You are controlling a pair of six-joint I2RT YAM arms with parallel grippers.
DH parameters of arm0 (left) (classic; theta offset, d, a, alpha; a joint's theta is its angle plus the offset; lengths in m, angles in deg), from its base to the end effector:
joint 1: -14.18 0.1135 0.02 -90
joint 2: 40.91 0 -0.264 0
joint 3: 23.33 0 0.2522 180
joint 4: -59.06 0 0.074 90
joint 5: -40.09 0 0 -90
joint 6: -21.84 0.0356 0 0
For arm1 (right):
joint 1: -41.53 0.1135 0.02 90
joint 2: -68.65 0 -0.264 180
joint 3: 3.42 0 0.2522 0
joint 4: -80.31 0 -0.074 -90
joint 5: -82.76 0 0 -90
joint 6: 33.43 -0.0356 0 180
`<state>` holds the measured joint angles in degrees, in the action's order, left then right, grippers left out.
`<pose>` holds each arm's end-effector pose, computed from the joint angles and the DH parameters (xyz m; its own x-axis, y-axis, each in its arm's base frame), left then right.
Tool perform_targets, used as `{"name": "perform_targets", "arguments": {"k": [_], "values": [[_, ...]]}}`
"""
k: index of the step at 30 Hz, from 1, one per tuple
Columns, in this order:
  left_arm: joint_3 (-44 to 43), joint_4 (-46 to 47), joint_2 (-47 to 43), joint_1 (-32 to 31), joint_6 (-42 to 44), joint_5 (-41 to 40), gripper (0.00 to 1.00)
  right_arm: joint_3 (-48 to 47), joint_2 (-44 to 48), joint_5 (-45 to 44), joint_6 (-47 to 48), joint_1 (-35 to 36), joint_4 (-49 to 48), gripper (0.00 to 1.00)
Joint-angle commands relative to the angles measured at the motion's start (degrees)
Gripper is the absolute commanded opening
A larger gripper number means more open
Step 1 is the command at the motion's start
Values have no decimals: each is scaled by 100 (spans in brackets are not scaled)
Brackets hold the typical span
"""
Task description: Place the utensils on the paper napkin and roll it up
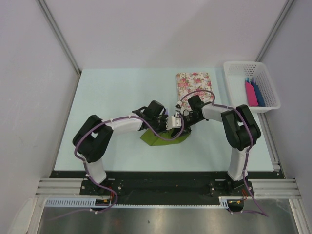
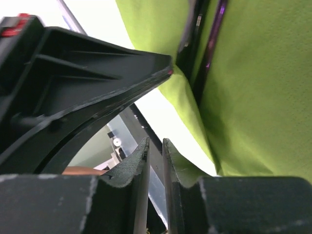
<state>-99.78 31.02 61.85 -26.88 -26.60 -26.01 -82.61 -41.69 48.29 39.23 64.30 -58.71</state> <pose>0.2669 -0.2516 0.1726 0.0580 0.7538 -0.6545 0.9891 0.0457 0.1403 0.3173 0.1650 0.1410 -0.9725 -0.2253 -0.0591 -0.1702 0.5145 0.8404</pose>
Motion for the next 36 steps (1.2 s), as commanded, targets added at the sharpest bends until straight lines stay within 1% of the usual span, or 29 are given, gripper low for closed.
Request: {"name": "perform_targets", "arguments": {"k": [1, 10, 12, 13, 14, 15, 16, 17, 18, 19, 20, 22, 23, 24, 26, 27, 29, 30, 31, 33, 36], "values": [[-269, 57, 16, 37, 63, 9, 0, -40, -206, -253, 29, 61, -24, 20], [-375, -92, 104, 36, 80, -96, 0, -365, -637, -481, 196, 176, 143, 17], [-436, -197, 121, 45, 72, -166, 0, -400, -681, -578, 249, 193, 187, 12], [-454, -206, 95, 45, -7, -236, 0, -435, -725, -604, 284, 211, 239, 11], [-445, -206, 52, 63, -77, -402, 2, -453, -743, -665, 310, 220, 274, 10], [-445, -233, -1, 141, -165, -395, 6, -471, -760, -683, 354, 237, 336, 9], [-445, -259, -210, 220, -436, -325, 9, -488, -769, -718, 381, 246, 362, 9], [-463, -390, -308, 299, -604, -81, 18, -497, -778, -797, 398, 246, 371, 9], [-471, -487, -448, 474, -788, 148, 23, -506, -778, -833, 416, 237, 398, 9], [-480, -723, -554, 554, -1181, 341, 27, -515, -778, -885, 416, 246, 398, 8], [-480, -873, -747, 616, -1359, 726, 33, -523, -787, -964, 416, 246, 398, 8], [-428, -1128, -932, 704, -1974, 992, 37, -515, -778, -1070, 416, 264, 415, 8], [-280, -1138, -1116, 722, -2185, 1116, 38, -515, -769, -1114, 407, 264, 424, 8], [-182, -1112, -1187, 774, -2701, 1334, 38, -515, -769, -1140, 416, 272, 416, 8], [124, -928, -1293, 853, -3178, 1765, 38, -515, -778, -1193, 407, 264, 415, 8], [231, -823, -1285, 915, -3668, 2089, 38, -515, -795, -1202, 407, 255, 415, 8], [556, -384, -1241, 1020, -4119, 2363, 36, -515, -804, -1211, 398, 255, 415, 8], [644, -243, -1145, 1047, -4608, 2487, 36, -515, -804, -1202, 407, 246, 433, 8], [758, -7, -1092, 1065, -4787, 2540, 34, -515, -813, -1211, 425, 263, 424, 8], [811, 144, -917, 1091, -5103, 2593, 32, -515, -813, -1211, 433, 272, 450, 8], [873, 399, -688, 1082, -5359, 2558, 28, -532, -839, -1220, 442, 273, 451, 8]]}}
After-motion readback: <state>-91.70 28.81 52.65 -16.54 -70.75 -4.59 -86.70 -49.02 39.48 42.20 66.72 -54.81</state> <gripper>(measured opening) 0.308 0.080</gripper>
